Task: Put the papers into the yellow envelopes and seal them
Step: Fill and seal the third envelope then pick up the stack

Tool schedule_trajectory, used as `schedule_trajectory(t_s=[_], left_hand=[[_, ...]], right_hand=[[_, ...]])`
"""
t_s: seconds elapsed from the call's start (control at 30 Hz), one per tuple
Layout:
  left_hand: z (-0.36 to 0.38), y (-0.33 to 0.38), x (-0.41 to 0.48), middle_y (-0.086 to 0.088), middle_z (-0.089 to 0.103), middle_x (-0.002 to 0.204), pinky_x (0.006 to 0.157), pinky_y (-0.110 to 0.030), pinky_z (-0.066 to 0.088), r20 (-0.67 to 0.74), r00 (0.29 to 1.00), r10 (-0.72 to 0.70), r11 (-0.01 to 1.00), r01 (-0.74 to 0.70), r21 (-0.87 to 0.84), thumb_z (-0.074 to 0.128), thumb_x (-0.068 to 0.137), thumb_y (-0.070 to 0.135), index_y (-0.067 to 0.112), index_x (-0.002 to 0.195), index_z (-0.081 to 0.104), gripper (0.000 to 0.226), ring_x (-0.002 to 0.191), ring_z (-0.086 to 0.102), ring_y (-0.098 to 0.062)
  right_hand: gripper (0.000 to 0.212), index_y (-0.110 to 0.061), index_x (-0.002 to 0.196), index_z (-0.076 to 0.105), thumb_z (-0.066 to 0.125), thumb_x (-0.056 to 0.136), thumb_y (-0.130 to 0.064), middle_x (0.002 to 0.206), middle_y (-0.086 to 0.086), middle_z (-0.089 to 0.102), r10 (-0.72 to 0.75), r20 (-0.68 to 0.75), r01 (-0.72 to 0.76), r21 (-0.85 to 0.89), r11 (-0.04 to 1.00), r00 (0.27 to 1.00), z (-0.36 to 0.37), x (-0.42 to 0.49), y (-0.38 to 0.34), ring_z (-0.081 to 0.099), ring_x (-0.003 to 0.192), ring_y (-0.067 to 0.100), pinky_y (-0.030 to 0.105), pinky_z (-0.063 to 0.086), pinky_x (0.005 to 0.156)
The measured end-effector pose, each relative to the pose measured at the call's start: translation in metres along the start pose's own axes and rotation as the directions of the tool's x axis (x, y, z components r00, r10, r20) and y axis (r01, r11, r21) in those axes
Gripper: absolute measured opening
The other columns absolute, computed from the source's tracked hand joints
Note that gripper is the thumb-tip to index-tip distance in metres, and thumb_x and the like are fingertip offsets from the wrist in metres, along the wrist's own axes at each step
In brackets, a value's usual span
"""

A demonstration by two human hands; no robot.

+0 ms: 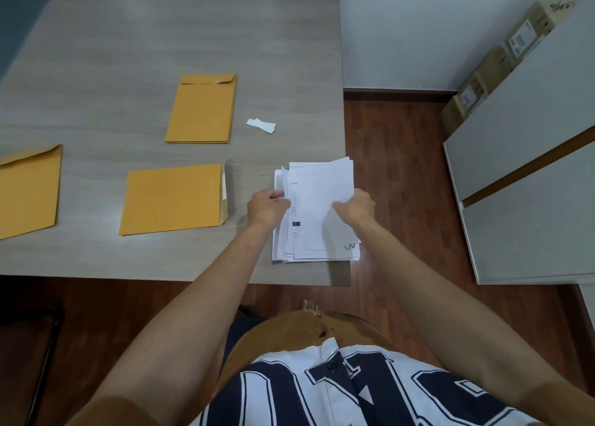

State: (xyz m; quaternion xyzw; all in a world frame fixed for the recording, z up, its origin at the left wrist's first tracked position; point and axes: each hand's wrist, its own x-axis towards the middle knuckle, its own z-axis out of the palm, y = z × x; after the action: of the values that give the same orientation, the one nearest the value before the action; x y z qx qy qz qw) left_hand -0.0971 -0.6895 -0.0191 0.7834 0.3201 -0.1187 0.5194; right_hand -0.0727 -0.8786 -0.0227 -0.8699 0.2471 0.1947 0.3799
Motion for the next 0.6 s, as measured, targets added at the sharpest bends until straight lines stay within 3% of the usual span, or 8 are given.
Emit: schedule_trajectory(t_s=[0.07,0.2,0.43,0.6], left_hand=[[0.001,-0.001,0.000,0.011,0.064,0.080,0.086,-0.027,0.053,0.017,1.000,-0.003,1.000,0.003,-0.009,0.074,0.081,0.013,0.019,0.088,0.071,0.010,0.090,0.065,-0.017],[0.003,-0.001,-0.001,-0.004,0.070,0.104,0.094,-0.035,0.054,0.067,0.998,-0.004,1.000,0.006,-0.024,0.076,0.080,0.016,0.010,0.115,0.066,0.037,0.098,0.068,-0.021],[0.010,0.001,-0.005,-0.005,0.068,0.106,0.088,-0.041,0.057,0.086,0.996,-0.009,0.980,0.026,-0.197,0.074,0.077,0.011,0.013,0.107,0.054,0.036,0.095,0.069,-0.023],[0.008,0.014,-0.008,0.001,0.072,0.097,0.077,-0.035,0.060,0.178,0.983,0.039,0.941,0.024,-0.338,0.072,0.079,0.004,0.018,0.107,0.059,0.033,0.090,0.072,-0.021]], right_hand=[[0.041,-0.004,0.119,0.059,0.067,0.084,-0.024,0.120,0.010,0.065,-0.005,0.003,0.005,-0.012,1.000,1.000,0.000,-0.001,0.000,0.060,0.114,0.028,0.031,0.052,0.087],[0.040,-0.005,0.118,0.058,0.067,0.084,-0.025,0.119,0.009,0.065,-0.002,0.002,0.002,0.013,1.000,1.000,-0.002,-0.003,-0.001,0.060,0.112,0.028,0.030,0.050,0.083],[0.039,-0.008,0.112,0.061,0.067,0.083,-0.034,0.111,0.006,0.068,-0.024,0.009,0.023,0.097,0.995,1.000,-0.006,-0.009,-0.003,0.062,0.108,0.024,0.028,0.049,0.080],[0.044,-0.007,0.109,0.063,0.067,0.081,-0.040,0.109,0.006,0.066,-0.108,-0.022,0.109,0.077,0.991,0.994,-0.004,-0.018,-0.020,0.062,0.105,0.022,0.029,0.050,0.080]])
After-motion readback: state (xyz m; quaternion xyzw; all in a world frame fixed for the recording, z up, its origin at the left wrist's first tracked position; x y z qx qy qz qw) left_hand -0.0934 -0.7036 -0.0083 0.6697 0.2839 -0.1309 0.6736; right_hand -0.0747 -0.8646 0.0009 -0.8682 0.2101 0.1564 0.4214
